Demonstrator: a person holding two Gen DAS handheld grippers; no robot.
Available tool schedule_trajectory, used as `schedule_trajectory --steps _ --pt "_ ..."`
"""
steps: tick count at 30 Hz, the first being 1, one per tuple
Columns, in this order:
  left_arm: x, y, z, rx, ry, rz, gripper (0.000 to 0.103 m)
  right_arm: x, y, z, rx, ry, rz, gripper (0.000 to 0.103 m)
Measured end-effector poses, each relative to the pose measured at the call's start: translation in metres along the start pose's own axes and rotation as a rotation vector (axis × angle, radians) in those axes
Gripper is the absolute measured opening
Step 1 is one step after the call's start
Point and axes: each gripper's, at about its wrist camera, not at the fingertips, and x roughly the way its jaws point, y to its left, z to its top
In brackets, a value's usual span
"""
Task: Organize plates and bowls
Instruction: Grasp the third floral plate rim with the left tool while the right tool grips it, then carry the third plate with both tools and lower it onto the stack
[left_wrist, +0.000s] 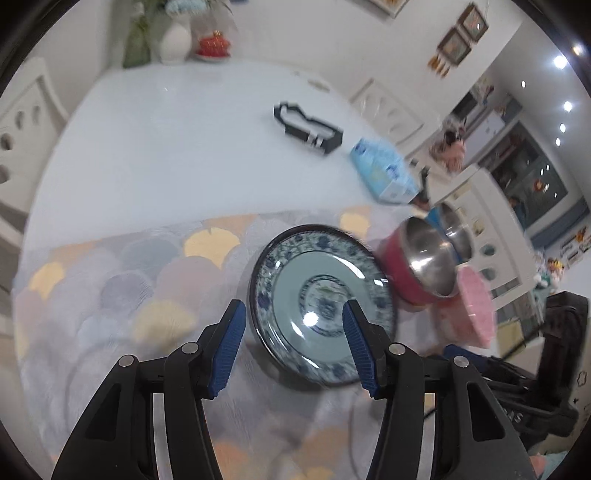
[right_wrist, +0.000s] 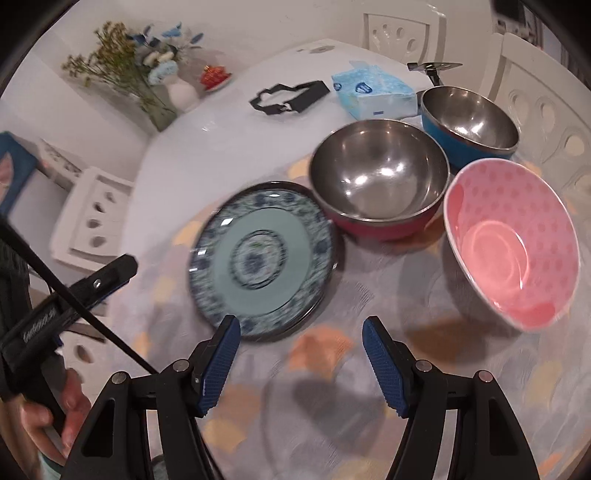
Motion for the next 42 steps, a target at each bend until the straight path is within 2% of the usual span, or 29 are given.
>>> schedule_trajectory --steps 3,7,13,15,17,19,26,34,42 --pt "0.036 0.009 0.010 0.012 0.050 0.009 0.042 0.025 -0.003 0.007 0.011 0.039 -0.013 0.066" --pt "0.062 0.020 0.019 0.013 0.071 -0.005 0.038 0.048 -0.004 0.012 0.009 0.068 -0.027 0.057" --pt "0.078 0.033 0.023 -0.006 0.070 -0.056 0.031 0.058 -0.003 0.014 -0.002 0.057 -0.041 0.048" --pt "0.081 0.035 0.023 -0.007 0.063 -0.073 0.024 0.058 0.000 0.014 -0.028 0.045 -0.052 0.043" --pt "0.084 0.036 0.023 -0.006 0.059 -0.094 0.015 0.060 0.001 0.014 -0.051 0.039 -0.069 0.032" --pt "0.084 0.036 0.021 0.003 0.046 -0.094 0.014 0.061 0.001 0.015 -0.063 0.033 -0.077 0.032" --pt "0.068 0.037 0.012 -0.005 0.033 -0.104 0.014 0.060 0.004 0.016 -0.075 0.046 -0.058 0.032" --pt "0.036 0.035 -0.004 -0.013 0.005 -0.065 0.014 0.041 0.013 -0.001 -0.118 0.051 -0.010 0.032" --pt "-0.022 0.031 -0.033 -0.055 -0.061 -0.031 0.014 0.011 0.035 -0.014 -0.166 0.033 0.070 0.032"
